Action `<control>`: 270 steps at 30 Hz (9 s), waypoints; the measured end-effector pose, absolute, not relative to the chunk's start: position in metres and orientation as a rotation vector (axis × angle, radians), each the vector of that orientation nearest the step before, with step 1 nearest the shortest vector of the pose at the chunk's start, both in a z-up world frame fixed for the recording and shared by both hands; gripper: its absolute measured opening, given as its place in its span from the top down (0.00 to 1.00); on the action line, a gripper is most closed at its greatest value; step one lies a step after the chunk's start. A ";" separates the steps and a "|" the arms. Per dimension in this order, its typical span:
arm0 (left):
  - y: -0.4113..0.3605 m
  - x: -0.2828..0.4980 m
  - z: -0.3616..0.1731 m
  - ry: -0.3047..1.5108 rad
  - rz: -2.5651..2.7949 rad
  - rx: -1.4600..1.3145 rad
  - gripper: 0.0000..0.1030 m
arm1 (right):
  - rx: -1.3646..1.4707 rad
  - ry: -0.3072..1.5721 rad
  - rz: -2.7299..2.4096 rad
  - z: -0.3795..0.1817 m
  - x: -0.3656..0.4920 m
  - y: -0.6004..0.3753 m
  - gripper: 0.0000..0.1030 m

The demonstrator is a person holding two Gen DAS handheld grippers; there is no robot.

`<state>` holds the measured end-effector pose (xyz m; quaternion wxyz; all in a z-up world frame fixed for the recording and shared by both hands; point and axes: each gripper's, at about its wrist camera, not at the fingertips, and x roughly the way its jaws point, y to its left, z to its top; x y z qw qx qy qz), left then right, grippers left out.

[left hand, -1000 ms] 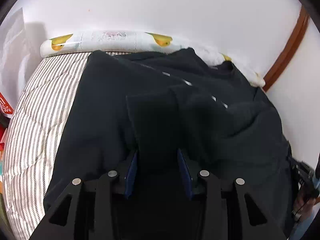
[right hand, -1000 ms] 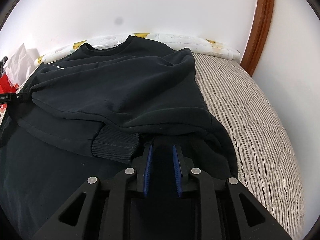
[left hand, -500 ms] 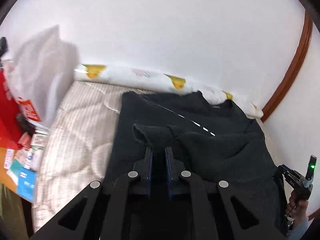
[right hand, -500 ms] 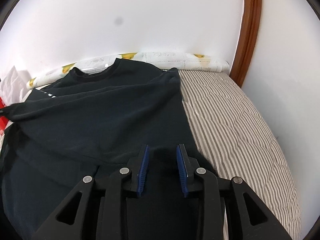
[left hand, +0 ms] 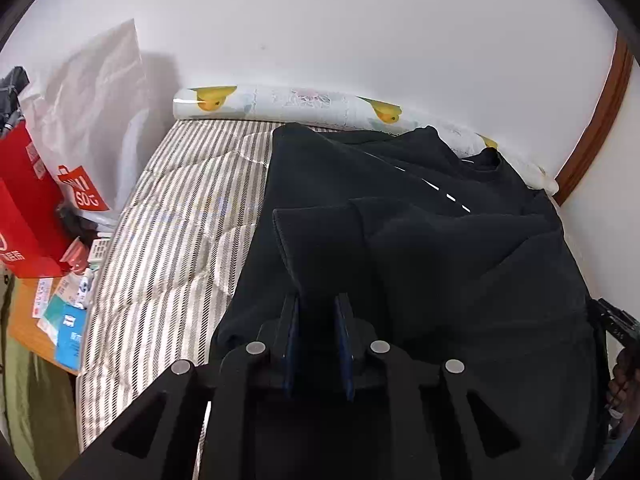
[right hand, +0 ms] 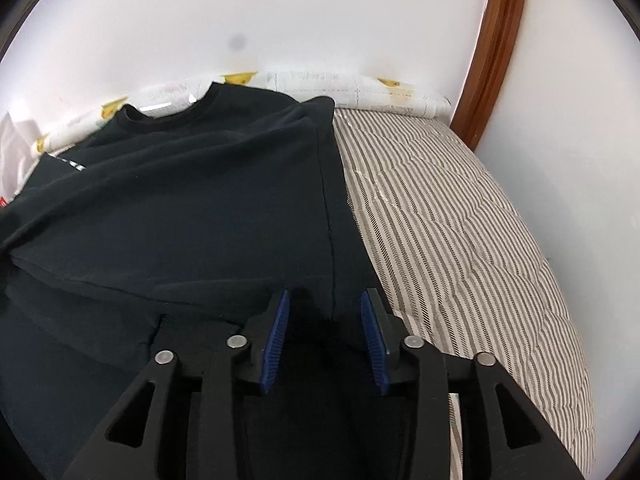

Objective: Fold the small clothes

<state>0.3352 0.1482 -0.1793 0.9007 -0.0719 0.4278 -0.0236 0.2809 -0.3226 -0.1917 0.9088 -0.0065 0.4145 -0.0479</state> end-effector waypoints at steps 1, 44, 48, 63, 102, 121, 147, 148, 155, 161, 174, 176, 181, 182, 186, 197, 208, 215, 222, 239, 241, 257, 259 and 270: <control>0.147 0.332 -0.178 0.886 -0.046 -0.142 0.78 | -0.004 0.853 -0.095 -0.189 0.278 -0.324 0.58; 0.128 0.139 -0.183 0.822 -0.019 -0.158 0.52 | 0.075 0.889 -0.005 -0.184 0.123 -0.325 0.55; 0.128 0.141 -0.187 0.818 -0.014 -0.139 0.50 | 0.071 0.895 -0.012 -0.185 0.123 -0.321 0.55; 0.130 0.151 -0.198 0.833 -0.009 -0.103 0.50 | 0.083 0.956 -0.044 -0.203 0.129 -0.317 0.55; 0.125 0.158 -0.216 0.862 -0.012 -0.053 0.43 | 0.086 1.008 -0.084 -0.217 0.129 -0.309 0.54; 0.119 0.157 -0.216 0.851 0.002 -0.018 0.42 | 0.105 0.968 -0.018 -0.217 0.128 -0.301 0.53; 0.119 0.158 -0.215 0.852 0.006 -0.017 0.40 | 0.107 0.953 -0.043 -0.221 0.130 -0.299 0.48; 0.119 0.158 -0.215 0.852 0.006 -0.017 0.40 | 0.108 0.952 -0.043 -0.222 0.130 -0.299 0.48; 0.118 0.157 -0.215 0.852 0.008 -0.016 0.40 | 0.105 0.949 -0.045 -0.222 0.129 -0.299 0.47; 0.121 0.153 -0.214 0.852 0.006 -0.027 0.40 | 0.108 0.946 -0.037 -0.222 0.128 -0.301 0.47; 0.131 0.132 -0.207 0.863 -0.017 -0.059 0.40 | 0.132 0.922 -0.028 -0.219 0.117 -0.310 0.47; 0.139 0.127 -0.207 0.868 -0.025 -0.096 0.40 | 0.131 0.916 -0.031 -0.218 0.114 -0.312 0.47; 0.153 0.117 -0.210 0.885 -0.044 -0.151 0.40 | 0.121 0.893 -0.028 -0.215 0.102 -0.315 0.47; 0.154 0.114 -0.210 0.887 -0.050 -0.158 0.40 | 0.120 0.888 -0.024 -0.214 0.099 -0.316 0.47; 0.150 0.105 -0.210 0.896 -0.069 -0.155 0.40 | 0.089 0.872 -0.019 -0.215 0.089 -0.319 0.47; 0.119 0.087 -0.211 0.935 -0.098 -0.085 0.40 | 0.123 0.865 0.013 -0.220 0.068 -0.343 0.47; 0.107 0.083 -0.208 0.946 -0.082 -0.072 0.43 | 0.115 0.824 0.008 -0.217 0.043 -0.362 0.47; 0.103 0.085 -0.209 0.945 -0.063 -0.060 0.43 | 0.116 0.793 -0.023 -0.214 0.039 -0.371 0.48; 0.098 0.092 -0.209 0.945 -0.040 -0.037 0.48 | 0.177 0.846 -0.040 -0.232 0.058 -0.385 0.49; 0.107 0.097 -0.192 0.905 -0.023 -0.142 0.92 | 0.179 0.746 0.025 -0.219 0.058 -0.371 0.92; 0.108 0.092 -0.185 0.886 -0.030 -0.146 0.92 | 0.195 0.728 0.033 -0.213 0.053 -0.372 0.92; 0.113 0.072 -0.147 0.791 -0.059 -0.188 0.93 | 0.190 0.635 0.073 -0.179 0.021 -0.369 0.93; 0.112 0.077 -0.139 0.776 -0.063 -0.186 0.93 | 0.198 0.619 0.078 -0.173 0.023 -0.369 0.93; 0.117 0.139 -0.093 0.671 -0.032 -0.190 0.93 | 0.201 0.510 0.089 -0.112 0.083 -0.368 0.93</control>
